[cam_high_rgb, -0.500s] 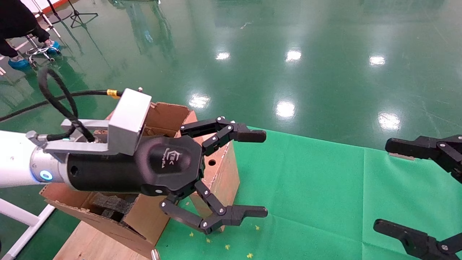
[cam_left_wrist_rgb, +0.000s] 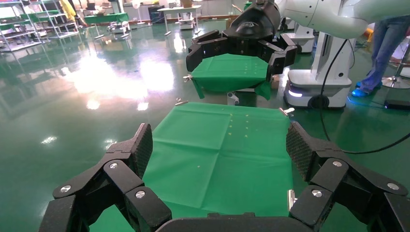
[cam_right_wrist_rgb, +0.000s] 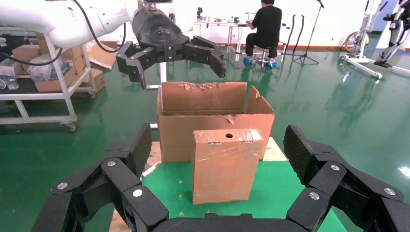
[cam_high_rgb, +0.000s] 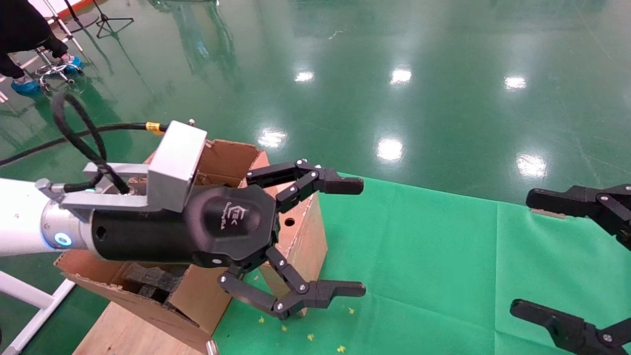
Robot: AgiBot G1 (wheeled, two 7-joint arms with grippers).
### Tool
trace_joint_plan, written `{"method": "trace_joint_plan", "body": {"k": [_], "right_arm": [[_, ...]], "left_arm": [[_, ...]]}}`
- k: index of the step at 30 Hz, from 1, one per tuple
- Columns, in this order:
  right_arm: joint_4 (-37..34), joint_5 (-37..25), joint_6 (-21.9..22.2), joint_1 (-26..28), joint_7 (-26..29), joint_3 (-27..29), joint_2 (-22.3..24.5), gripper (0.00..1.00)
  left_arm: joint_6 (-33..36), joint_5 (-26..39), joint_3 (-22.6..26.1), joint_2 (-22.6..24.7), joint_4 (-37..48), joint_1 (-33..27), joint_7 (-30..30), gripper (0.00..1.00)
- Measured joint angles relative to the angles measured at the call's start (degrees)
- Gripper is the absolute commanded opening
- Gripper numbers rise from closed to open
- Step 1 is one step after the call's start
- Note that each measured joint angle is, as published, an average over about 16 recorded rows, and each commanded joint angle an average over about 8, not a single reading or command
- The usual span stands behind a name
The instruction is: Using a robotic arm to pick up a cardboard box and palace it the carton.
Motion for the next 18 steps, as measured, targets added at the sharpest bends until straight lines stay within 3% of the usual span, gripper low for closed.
{"method": "trace_joint_plan", "body": {"k": [7, 8, 18], "right_arm": [[0.0, 0.0, 0.0, 0.0, 0.0, 0.0, 0.0, 0.10], [0.0, 0.0, 0.0, 0.0, 0.0, 0.0, 0.0, 0.03], [0.0, 0.0, 0.0, 0.0, 0.0, 0.0, 0.0, 0.00]], "left_arm": [[-1.5, 4.1, 1.1, -0.8, 0.0, -1.8, -1.2, 1.00], [-1.8, 5.1, 1.4, -0.9, 0.1, -2.3, -1.5, 1.00], [-5.3, 17.1, 5.5, -1.6, -0.1, -8.4, -5.8, 1.00]]}}
